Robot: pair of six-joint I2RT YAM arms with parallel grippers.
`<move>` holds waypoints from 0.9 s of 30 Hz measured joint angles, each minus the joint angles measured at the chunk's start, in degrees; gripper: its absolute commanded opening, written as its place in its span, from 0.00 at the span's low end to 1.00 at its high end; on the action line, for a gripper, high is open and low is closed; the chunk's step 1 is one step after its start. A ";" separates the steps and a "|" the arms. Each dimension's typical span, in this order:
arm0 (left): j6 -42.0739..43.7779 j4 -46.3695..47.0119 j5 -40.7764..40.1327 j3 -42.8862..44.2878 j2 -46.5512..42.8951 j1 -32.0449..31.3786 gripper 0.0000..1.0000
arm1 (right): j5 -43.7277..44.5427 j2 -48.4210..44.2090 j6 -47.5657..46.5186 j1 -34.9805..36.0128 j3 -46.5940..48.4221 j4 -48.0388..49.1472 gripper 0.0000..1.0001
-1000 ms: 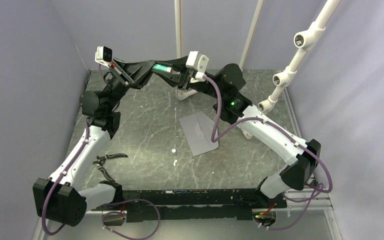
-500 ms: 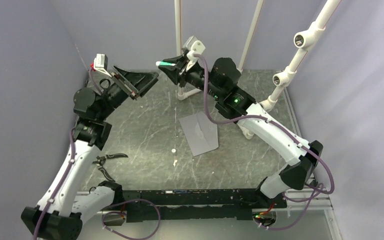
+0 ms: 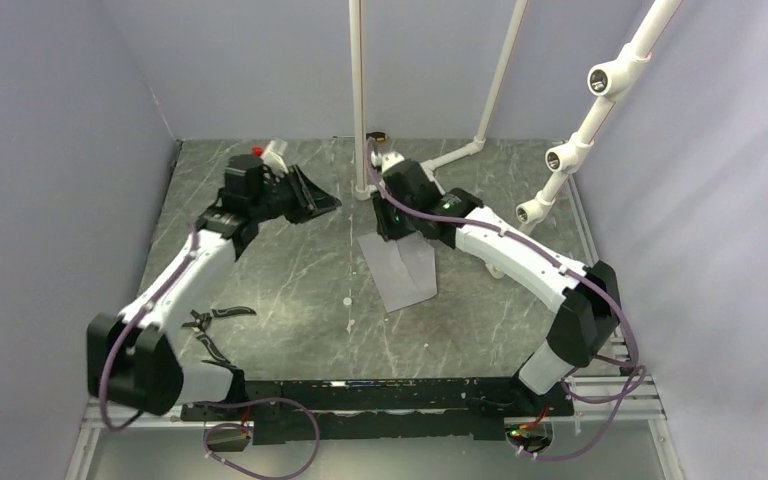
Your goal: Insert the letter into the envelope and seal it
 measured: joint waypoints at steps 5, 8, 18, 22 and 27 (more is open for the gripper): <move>2.36 0.15 0.63 -0.76 12.63 -2.56 0.26 | 1.38 0.74 3.87 0.04 -9.22 -3.80 0.00; 3.45 2.12 0.44 -0.79 19.34 -5.38 0.23 | 2.19 1.22 4.92 0.04 -13.79 -2.95 0.00; 3.26 12.79 0.24 -0.42 33.31 -9.29 0.10 | 5.35 5.27 5.22 -0.33 -19.12 5.73 0.00; 3.19 12.92 -1.01 0.79 36.68 -9.53 0.06 | 5.60 7.74 5.20 -1.36 -19.08 8.94 0.00; 3.21 12.76 -1.86 1.57 39.26 -9.70 0.03 | 5.97 11.47 4.85 -2.49 -18.60 10.56 0.00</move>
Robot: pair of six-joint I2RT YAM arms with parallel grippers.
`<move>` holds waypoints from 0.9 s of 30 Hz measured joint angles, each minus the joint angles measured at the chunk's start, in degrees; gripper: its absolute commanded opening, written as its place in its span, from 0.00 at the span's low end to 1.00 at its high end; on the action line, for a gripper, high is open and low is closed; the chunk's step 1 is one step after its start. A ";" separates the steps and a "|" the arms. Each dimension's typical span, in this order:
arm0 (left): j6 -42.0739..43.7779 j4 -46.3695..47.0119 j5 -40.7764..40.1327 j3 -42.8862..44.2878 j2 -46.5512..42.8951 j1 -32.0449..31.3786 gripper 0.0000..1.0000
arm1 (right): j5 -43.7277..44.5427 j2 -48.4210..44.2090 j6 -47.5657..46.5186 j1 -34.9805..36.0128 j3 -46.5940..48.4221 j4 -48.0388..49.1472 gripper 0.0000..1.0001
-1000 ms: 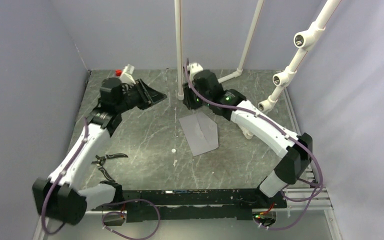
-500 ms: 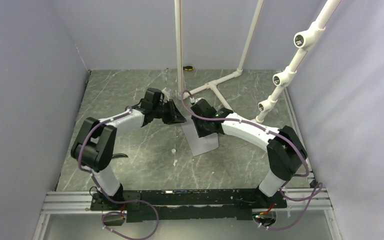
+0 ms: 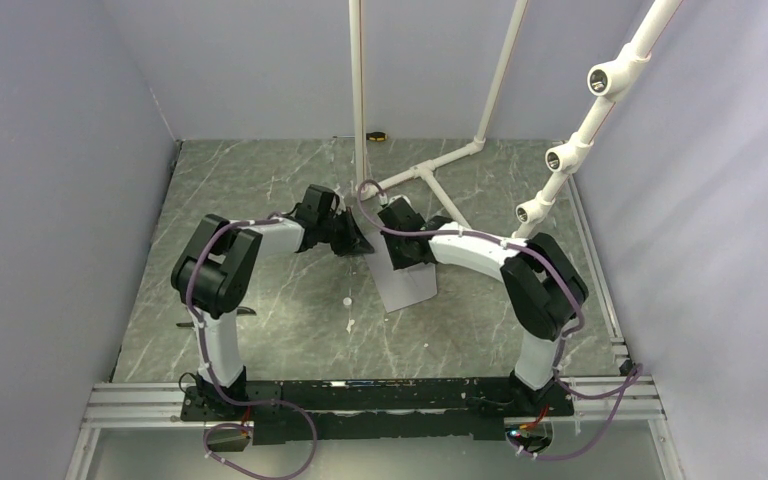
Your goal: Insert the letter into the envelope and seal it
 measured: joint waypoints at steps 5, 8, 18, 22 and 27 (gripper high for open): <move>0.00 -1.99 -1.05 0.00 1.27 -0.04 0.02 | 0.11 2.58 -0.74 -0.24 0.94 0.72 0.00; -0.07 -3.58 -1.33 0.22 1.86 -0.04 0.03 | 0.42 3.45 -1.11 -0.22 1.70 0.92 0.00; -1.18 -10.88 -1.18 6.51 5.29 -0.26 0.02 | 1.46 5.03 -2.47 -0.15 2.99 2.01 0.00; -1.18 -12.39 -1.16 7.82 5.97 -0.37 0.02 | 1.88 6.27 -3.30 -0.13 4.28 2.84 0.00; -2.01 -13.75 -1.22 8.68 6.38 -0.37 0.02 | 1.90 7.21 -3.78 0.00 5.27 3.52 0.00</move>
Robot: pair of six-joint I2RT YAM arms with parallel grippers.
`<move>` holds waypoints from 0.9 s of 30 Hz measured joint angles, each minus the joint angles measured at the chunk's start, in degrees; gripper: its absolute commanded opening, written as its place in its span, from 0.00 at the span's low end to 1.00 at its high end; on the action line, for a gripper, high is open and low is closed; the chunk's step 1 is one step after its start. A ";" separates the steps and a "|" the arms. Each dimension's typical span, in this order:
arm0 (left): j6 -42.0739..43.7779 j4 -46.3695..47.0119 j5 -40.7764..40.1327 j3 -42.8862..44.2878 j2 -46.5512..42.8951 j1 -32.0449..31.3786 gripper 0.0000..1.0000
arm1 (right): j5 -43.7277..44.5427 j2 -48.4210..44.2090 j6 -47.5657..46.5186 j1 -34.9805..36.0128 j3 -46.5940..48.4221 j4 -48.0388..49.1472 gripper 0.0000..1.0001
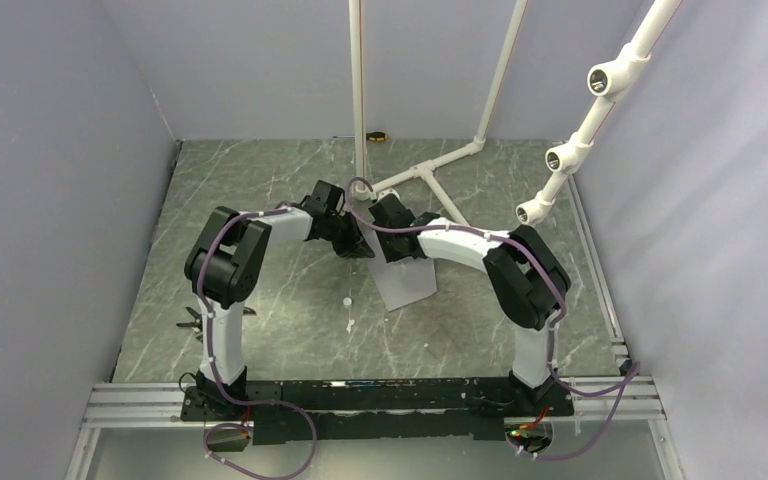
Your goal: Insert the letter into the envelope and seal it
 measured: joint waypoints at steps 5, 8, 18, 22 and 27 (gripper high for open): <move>-1.49 -2.43 -0.46 1.55 0.66 -0.04 0.02 | -0.52 -2.01 -0.04 0.39 -3.61 3.19 0.00; -2.43 -3.78 -0.63 2.49 1.14 -0.07 0.02 | -1.92 -4.26 -0.17 0.55 -6.71 4.17 0.00; -4.48 -5.27 -0.17 4.09 2.34 -0.07 0.03 | -5.27 -7.58 -0.61 0.79 -9.55 0.83 0.00; -4.48 -5.38 -0.11 4.15 2.36 -0.07 0.02 | -4.20 -6.62 -0.37 0.72 -7.87 -1.29 0.00; -4.46 -5.38 -0.04 4.13 2.36 -0.07 0.02 | -2.67 -2.75 -0.37 0.46 -2.47 -3.91 0.00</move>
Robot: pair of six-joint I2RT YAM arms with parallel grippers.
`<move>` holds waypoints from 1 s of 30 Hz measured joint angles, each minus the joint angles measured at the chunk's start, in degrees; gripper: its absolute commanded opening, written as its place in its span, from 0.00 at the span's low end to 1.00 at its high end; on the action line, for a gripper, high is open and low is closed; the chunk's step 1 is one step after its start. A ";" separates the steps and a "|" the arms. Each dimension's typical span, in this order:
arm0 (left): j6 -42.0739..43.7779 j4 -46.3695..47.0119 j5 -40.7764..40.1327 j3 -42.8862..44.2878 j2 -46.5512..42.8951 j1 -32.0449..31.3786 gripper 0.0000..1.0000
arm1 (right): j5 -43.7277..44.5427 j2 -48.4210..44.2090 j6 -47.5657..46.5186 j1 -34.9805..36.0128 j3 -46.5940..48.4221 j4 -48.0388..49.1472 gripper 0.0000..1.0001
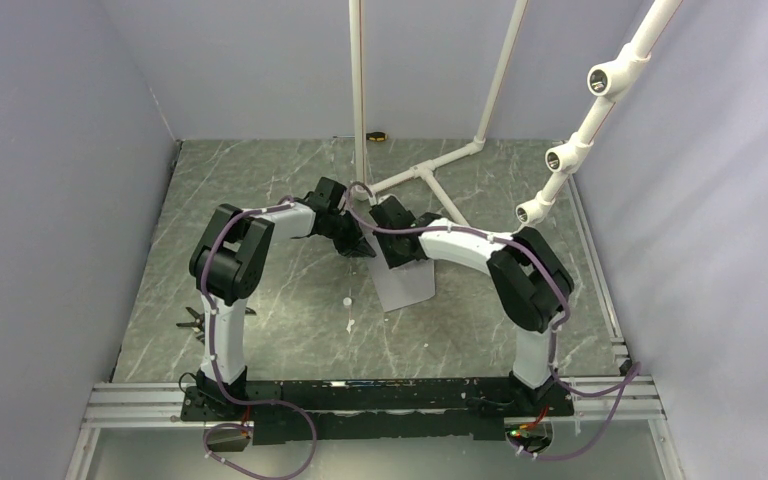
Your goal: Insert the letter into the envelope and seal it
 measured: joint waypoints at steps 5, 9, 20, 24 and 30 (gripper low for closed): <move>0.07 0.02 0.04 0.00 0.00 0.00 0.02 | 0.81 3.06 0.00 -0.39 4.02 -0.11 0.00; 0.15 0.04 0.07 0.00 0.02 0.02 0.02 | 0.57 2.01 0.22 -0.39 2.34 0.81 0.00; 0.15 0.22 0.24 0.00 0.11 0.02 0.02 | -2.12 -5.68 1.20 0.31 -7.04 0.50 0.00; 0.15 0.24 0.26 0.00 0.11 0.02 0.02 | -1.66 -3.69 0.98 0.42 -4.55 -0.61 0.00; 0.15 0.35 0.31 -0.07 0.11 0.02 0.02 | 1.25 2.10 0.44 0.50 2.97 -0.70 0.00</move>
